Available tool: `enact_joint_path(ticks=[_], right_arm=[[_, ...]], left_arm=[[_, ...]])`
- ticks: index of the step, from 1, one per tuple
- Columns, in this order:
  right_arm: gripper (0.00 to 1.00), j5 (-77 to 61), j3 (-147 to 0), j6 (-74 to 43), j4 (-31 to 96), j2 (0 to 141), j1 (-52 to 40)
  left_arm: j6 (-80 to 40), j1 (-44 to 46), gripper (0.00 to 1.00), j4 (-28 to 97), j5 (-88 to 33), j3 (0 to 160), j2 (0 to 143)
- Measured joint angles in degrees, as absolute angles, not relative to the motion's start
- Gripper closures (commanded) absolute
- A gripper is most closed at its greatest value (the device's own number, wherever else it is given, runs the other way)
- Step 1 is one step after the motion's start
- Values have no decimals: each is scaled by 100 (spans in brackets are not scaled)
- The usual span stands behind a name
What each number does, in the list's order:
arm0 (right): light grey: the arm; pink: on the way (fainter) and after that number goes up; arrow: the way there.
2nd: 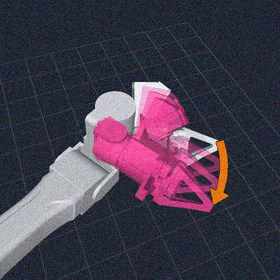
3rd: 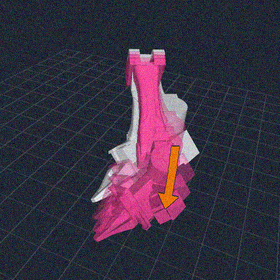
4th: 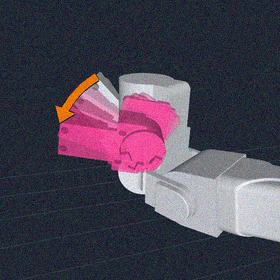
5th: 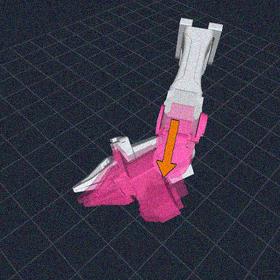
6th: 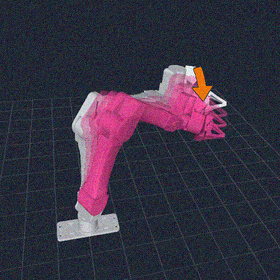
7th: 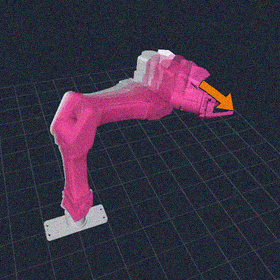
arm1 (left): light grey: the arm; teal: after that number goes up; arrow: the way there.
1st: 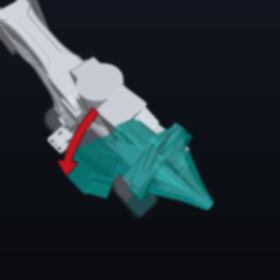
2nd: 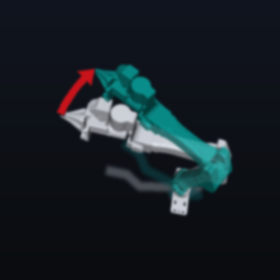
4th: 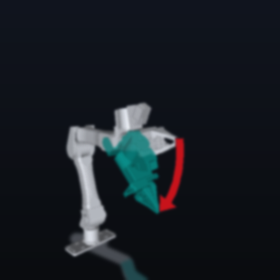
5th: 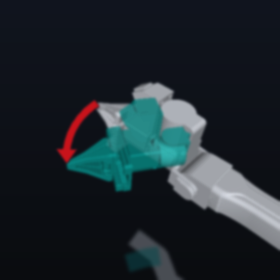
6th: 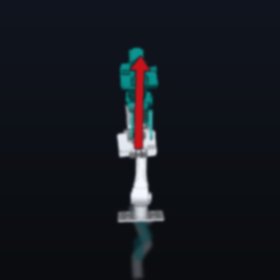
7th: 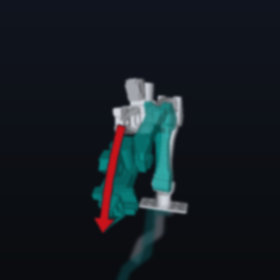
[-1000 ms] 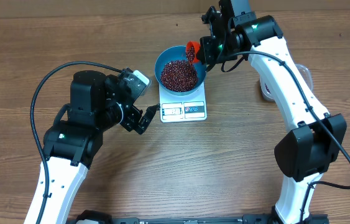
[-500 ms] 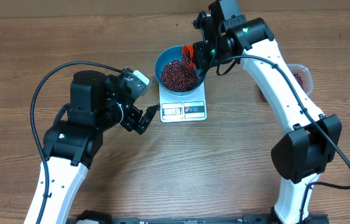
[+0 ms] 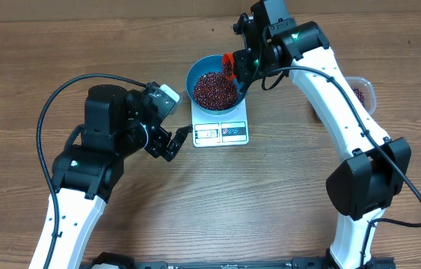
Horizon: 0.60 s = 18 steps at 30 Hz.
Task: Scoop item into bowl and weigh 150g on scale
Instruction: 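Tip the scoop over the blue bowl and pour the beans in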
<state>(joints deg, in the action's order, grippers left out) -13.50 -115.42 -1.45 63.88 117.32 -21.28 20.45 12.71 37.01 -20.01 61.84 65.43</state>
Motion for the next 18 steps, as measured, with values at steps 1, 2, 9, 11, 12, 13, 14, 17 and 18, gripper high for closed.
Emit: enact_joint_path(ticks=[1,2,9,11,12,13,14,17,18], right_arm=[[96,-1350,-11542,-145,6392,11732,-2126],[96,-1347,-11542,-148,6394,11732,-2126],[96,-1352,-11542,-145,6414,11732,-2128],[96,-1356,-11542,-145,6412,11732,-2128],[96,-1358,-11542,-143,6414,11732,-2126],[96,-1361,-11542,-145,6414,11732,-2126],[96,-1361,-11542,-145,6414,11732,-2126],[96,-1372,-11542,-145,6431,11732,-2126],[96,-1372,-11542,-145,6449,11732,-2126]], left_arm=[[2045,1271,0,3701,-2001,6184,6543],[2045,1271,0,3701,-2001,6184,6543],[2047,1271,1,3701,-2001,6184,6543],[2045,1271,0,3701,-2001,6184,6543],[2045,1271,0,3701,-2001,6184,6543],[2045,1271,0,3701,-2001,6184,6543],[2045,1271,0,3701,-1999,6184,6543],[2045,1271,0,3701,-2001,6184,6543],[2045,1271,0,3701,-2001,6184,6543]])
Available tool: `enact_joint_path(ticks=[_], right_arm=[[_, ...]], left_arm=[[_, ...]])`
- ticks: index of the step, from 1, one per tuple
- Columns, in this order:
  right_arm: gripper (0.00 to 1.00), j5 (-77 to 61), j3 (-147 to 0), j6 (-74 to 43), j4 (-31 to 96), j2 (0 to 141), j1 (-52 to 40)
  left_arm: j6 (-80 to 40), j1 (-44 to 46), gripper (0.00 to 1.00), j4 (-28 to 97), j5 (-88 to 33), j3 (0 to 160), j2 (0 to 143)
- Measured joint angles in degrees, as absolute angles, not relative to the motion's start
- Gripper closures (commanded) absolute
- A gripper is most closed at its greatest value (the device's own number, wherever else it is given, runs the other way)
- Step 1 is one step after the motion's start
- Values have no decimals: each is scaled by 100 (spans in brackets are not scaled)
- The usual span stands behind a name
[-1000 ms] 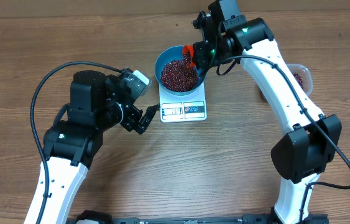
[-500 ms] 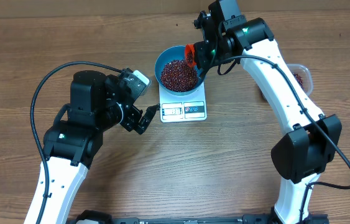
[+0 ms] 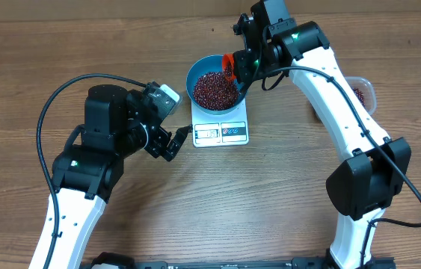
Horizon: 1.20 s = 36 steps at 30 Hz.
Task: Scoop item into bowl and weigh 150g on scale
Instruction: 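Tip the scoop over the blue bowl and pour the beans in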
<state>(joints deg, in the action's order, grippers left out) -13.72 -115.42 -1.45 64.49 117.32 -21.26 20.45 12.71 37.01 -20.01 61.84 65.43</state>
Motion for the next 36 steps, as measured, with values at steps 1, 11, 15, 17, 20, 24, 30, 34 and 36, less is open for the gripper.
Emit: enact_joint_path(ticks=[1,11,15,17,20,24,30,34,36], right_arm=[[96,-1374,-11542,-145,6460,11732,-2126],[96,-1374,-11542,-19,6475,11732,-2128],[96,-1372,-11542,78,6479,11732,-2137],[96,-1372,-11542,167,6497,11732,-2141],[96,-1372,-11542,333,6517,11732,-2152],[96,-1374,-11542,521,6517,11732,-2165],[96,-1372,-11542,838,6517,11732,-2185],[96,-1374,-11542,978,6512,11732,-2185],[96,-1372,-11542,1085,6508,11732,-2185]], left_arm=[[2047,1271,0,3701,-2001,6184,6543],[2045,1271,1,3701,-2001,6184,6543],[2045,1271,1,3701,-2001,6184,6543],[2045,1271,1,3701,-1999,6184,6543],[2045,1271,0,3701,-2001,6184,6543],[2045,1271,0,3701,-2001,6184,6543],[2047,1271,0,3701,-1999,6184,6543],[2045,1271,1,3701,-2001,6184,6543],[2047,1271,1,3701,-2001,6184,6543]])
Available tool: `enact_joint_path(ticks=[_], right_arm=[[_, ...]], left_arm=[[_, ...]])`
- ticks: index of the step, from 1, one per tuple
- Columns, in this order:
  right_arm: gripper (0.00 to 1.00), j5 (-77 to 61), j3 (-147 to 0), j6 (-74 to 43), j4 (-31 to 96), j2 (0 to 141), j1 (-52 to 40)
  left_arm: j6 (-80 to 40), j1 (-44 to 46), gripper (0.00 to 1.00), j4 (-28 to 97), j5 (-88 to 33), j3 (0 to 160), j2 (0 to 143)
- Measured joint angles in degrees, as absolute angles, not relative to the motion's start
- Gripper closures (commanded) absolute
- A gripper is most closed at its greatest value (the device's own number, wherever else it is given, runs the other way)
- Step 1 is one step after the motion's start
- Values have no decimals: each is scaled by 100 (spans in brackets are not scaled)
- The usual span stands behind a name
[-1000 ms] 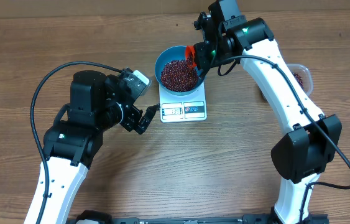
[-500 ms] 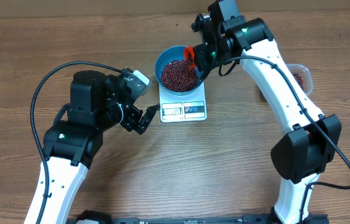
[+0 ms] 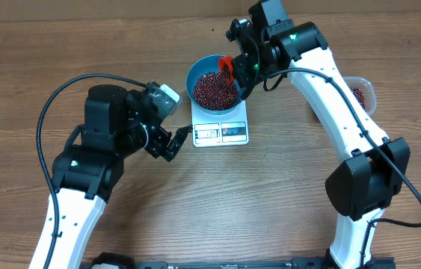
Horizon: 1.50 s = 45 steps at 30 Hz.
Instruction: Scoop item into bowl and weigh 150g on scale
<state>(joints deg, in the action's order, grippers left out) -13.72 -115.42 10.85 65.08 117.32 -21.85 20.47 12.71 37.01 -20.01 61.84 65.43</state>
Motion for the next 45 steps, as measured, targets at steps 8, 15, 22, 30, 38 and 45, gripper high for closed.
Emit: enact_joint_path(ticks=[8,15,22,30,38,45], right_arm=[[96,-1369,-11544,1422,6410,11732,-2185],[96,-1651,-11544,1352,6410,11732,-2185],[96,-2016,-11544,950,6407,11732,-2104],[96,-2950,-11544,414,6410,11732,-1693],[96,-4007,-11544,294,6414,11732,-1271],[96,-4261,-11544,294,6412,11732,-1133]], left_arm=[[2047,1271,0,3701,-1999,6184,6543],[2045,1271,1,3701,-1999,6184,6543],[2045,1271,1,3701,-1999,6184,6543],[2045,1271,1,3701,-2001,6184,6543],[2045,1271,0,3701,-2001,6184,6543],[2047,1271,0,3701,-2001,6184,6543]])
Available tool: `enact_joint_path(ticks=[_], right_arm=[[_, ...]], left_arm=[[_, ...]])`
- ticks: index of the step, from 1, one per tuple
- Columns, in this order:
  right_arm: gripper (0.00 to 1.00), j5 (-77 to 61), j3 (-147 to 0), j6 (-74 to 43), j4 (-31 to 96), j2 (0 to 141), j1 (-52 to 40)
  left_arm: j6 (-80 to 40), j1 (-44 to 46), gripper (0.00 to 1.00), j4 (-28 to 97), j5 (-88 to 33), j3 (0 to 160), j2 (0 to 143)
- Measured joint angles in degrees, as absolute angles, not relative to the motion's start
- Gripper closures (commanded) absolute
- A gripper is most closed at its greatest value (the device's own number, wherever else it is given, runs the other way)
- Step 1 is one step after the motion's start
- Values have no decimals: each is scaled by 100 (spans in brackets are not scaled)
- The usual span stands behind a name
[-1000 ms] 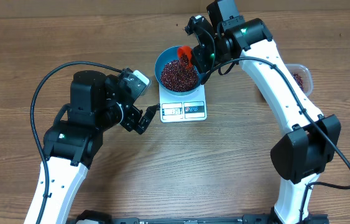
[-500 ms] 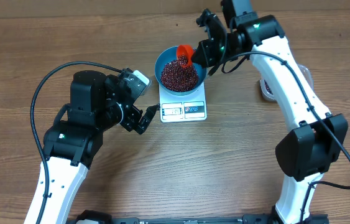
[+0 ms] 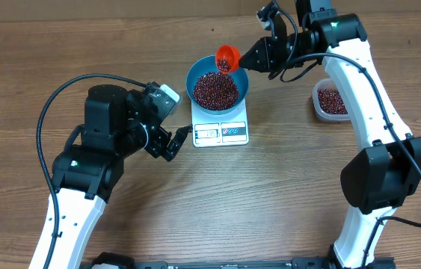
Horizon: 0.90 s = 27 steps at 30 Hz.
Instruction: Scoop item into bowl and weigh 150g on scale
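Observation:
A blue bowl [image 3: 217, 88] full of dark red beans stands on the white scale [image 3: 221, 131] at the table's middle back. My right gripper [image 3: 253, 57] is shut on the handle of an orange scoop [image 3: 228, 57], which hangs over the bowl's far right rim with its cup empty. A clear tub [image 3: 330, 100] of the same beans stands to the right, under the right arm. My left gripper [image 3: 182, 137] rests beside the scale's left edge; whether its fingers are apart is not clear.
The left arm's black cable [image 3: 68, 88] loops over the table at the left. The wooden table [image 3: 270, 194] stretches out in front of the scale.
My right gripper has moved up and to the right, carrying the scoop from inside the bowl to above its far right rim. The tub at the right is now uncovered. The left arm is unchanged.
At first the right gripper held the scoop low at the bowl's right side, over the beans. It stayed there through two moments, then tilted slightly left. Now the scoop is lifted clear of the beans. The left arm never moved.

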<state>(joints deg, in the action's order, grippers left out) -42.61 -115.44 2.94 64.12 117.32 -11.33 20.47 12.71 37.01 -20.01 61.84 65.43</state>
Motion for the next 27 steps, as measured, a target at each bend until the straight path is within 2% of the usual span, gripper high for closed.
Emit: enact_joint_path(ticks=[7,15,27], right_arm=[[96,-3850,-11544,296,6410,11730,-1350],[96,-2786,-11544,436,6405,11732,-1708],[96,-2469,-11544,657,6399,11732,-1806]], left_arm=[[2045,1271,1,3701,-2001,6184,6543],[2045,1271,1,3701,-2001,6184,6543],[2045,1271,0,3701,-2001,6184,6543]])
